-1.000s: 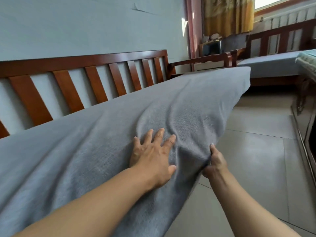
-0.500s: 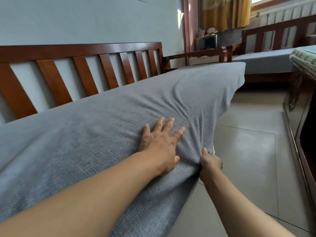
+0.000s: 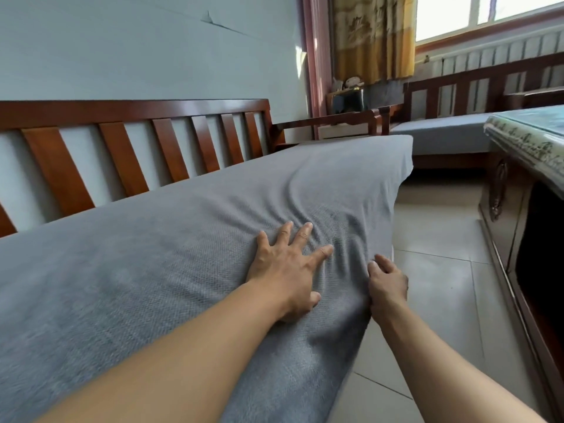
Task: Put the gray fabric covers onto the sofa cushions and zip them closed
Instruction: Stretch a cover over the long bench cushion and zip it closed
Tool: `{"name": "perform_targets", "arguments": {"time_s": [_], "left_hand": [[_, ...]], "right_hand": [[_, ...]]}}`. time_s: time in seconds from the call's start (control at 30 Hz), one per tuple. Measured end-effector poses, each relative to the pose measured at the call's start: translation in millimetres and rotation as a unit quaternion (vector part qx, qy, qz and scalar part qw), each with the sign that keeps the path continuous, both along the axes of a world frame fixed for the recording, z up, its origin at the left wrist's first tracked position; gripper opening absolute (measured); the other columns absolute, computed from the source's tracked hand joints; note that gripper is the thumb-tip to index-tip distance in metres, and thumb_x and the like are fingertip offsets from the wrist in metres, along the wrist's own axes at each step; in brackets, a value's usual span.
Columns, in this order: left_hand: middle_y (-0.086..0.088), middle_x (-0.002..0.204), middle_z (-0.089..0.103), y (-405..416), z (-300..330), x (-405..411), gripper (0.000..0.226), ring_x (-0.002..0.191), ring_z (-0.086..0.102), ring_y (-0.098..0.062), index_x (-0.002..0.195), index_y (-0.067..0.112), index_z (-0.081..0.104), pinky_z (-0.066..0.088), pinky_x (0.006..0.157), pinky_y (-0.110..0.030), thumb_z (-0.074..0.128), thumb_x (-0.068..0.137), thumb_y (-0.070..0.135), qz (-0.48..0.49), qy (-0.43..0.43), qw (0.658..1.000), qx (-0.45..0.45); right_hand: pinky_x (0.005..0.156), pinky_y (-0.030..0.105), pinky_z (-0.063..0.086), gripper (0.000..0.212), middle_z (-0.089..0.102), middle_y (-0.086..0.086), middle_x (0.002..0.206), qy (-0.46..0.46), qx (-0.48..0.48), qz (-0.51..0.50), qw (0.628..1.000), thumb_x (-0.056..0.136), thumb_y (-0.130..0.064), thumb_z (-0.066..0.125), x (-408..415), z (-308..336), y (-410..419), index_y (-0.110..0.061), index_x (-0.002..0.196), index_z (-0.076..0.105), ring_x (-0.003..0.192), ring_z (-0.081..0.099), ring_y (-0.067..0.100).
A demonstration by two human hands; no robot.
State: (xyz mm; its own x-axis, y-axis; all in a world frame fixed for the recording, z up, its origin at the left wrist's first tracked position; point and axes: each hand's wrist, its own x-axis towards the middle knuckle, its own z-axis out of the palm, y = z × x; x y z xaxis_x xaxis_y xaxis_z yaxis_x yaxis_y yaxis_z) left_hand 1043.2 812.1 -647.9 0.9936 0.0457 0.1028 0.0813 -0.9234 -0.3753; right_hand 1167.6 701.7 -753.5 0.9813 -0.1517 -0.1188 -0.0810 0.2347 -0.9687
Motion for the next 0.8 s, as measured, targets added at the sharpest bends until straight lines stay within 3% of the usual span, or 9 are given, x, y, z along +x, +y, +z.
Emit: {"name": "perform_targets", "arguments": {"time_s": [0.07, 0.2, 0.37, 0.43, 0.5, 0.6, 0.7, 0.8], "left_hand": [[0.002, 0.158, -0.015, 1.0, -0.8, 6.4, 0.084, 0.145, -0.012, -0.027, 0.148, 0.041, -0.004, 0.002, 0.114, -0.057, 0.046, 0.085, 0.065, -0.006, -0.006, 1.0, -0.008], [0.005, 0.158, -0.015, 1.5, -1.5, 9.0, 0.088, 0.145, -0.013, -0.024, 0.149, 0.039, -0.005, 0.0, 0.115, -0.056, 0.043, 0.082, 0.07, -0.014, -0.015, 1.0, -0.013], [0.002, 0.158, -0.018, 0.5, -4.9, 8.7, 0.087, 0.145, -0.014, -0.026, 0.148, 0.042, -0.003, 0.001, 0.114, -0.057, 0.052, 0.083, 0.059, -0.002, -0.015, 1.0, 0.016], [0.001, 0.158, -0.019, -2.1, -4.1, 6.1, 0.085, 0.145, -0.014, -0.026, 0.148, 0.042, -0.002, 0.001, 0.114, -0.056, 0.053, 0.085, 0.056, 0.003, -0.005, 1.0, 0.025], [0.001, 0.157, -0.02, -5.3, -3.7, -1.3, 0.083, 0.145, -0.015, -0.025, 0.149, 0.042, 0.001, -0.002, 0.115, -0.055, 0.054, 0.085, 0.055, 0.01, 0.007, 1.0, 0.027], [0.001, 0.156, -0.024, -10.6, -4.1, -19.1, 0.078, 0.144, -0.019, -0.023, 0.149, 0.039, 0.009, -0.004, 0.115, -0.054, 0.052, 0.086, 0.056, 0.009, 0.042, 0.998, 0.047], [0.001, 0.156, -0.025, -13.1, -2.5, -49.0, 0.072, 0.144, -0.02, -0.021, 0.149, 0.035, 0.018, -0.004, 0.116, -0.051, 0.049, 0.088, 0.056, 0.001, 0.068, 0.996, 0.059], [0.001, 0.156, -0.023, -8.8, -4.0, -81.2, 0.069, 0.144, -0.018, -0.022, 0.149, 0.033, 0.02, -0.002, 0.117, -0.048, 0.048, 0.089, 0.055, -0.015, 0.072, 0.993, 0.09]], "right_hand": [[0.101, 0.031, 0.042, 0.031, 0.065, 0.011, 0.119, -0.02, -0.103, -0.069, 0.992, 0.092, -0.013, 0.05, -2.1, -5.3, -14.0, -0.01, 0.119, 0.065, 0.111, 0.058, 0.027], [0.095, 0.032, 0.044, 0.029, 0.066, 0.015, 0.115, -0.04, -0.14, -0.15, 0.978, 0.094, -0.012, 0.048, -7.5, -10.7, -20.2, -0.007, 0.117, 0.066, 0.108, 0.06, 0.032], [0.087, 0.035, 0.044, 0.026, 0.065, 0.019, 0.114, 0.039, -0.207, -0.043, 0.977, 0.092, -0.013, 0.05, -8.3, -13.8, -3.4, -0.003, 0.111, 0.065, 0.106, 0.057, 0.037], [0.087, 0.039, 0.048, 0.043, 0.057, 0.02, 0.124, 0.088, -0.142, 0.009, 0.986, 0.089, -0.025, 0.057, -7.5, -23.1, 1.1, 0.0, 0.124, 0.054, 0.109, 0.055, 0.036], [0.068, 0.038, 0.052, 0.053, 0.055, 0.021, 0.125, 0.124, 0.014, 0.054, 0.991, 0.087, -0.035, 0.061, -21.3, -33.8, 4.6, -0.001, 0.126, 0.049, 0.101, 0.058, 0.033], [0.061, 0.032, 0.048, 0.024, 0.062, 0.013, 0.099, 0.173, 0.185, 0.114, 0.961, 0.092, -0.034, 0.058, -59.2, -40.5, 12.3, -0.01, 0.094, 0.059, 0.083, 0.061, 0.026], [0.059, 0.03, 0.047, 0.023, 0.063, 0.009, 0.088, 0.203, 0.213, 0.148, 0.944, 0.092, -0.035, 0.058, -107.7, -42.6, 27.3, -0.014, 0.085, 0.056, 0.073, 0.061, 0.023], [0.068, 0.036, 0.052, 0.028, 0.065, 0.013, 0.086, 0.213, 0.155, 0.138, 0.955, 0.094, -0.032, 0.056, -149.2, -47.4, 39.2, -0.005, 0.086, 0.059, 0.076, 0.062, 0.029]]}}
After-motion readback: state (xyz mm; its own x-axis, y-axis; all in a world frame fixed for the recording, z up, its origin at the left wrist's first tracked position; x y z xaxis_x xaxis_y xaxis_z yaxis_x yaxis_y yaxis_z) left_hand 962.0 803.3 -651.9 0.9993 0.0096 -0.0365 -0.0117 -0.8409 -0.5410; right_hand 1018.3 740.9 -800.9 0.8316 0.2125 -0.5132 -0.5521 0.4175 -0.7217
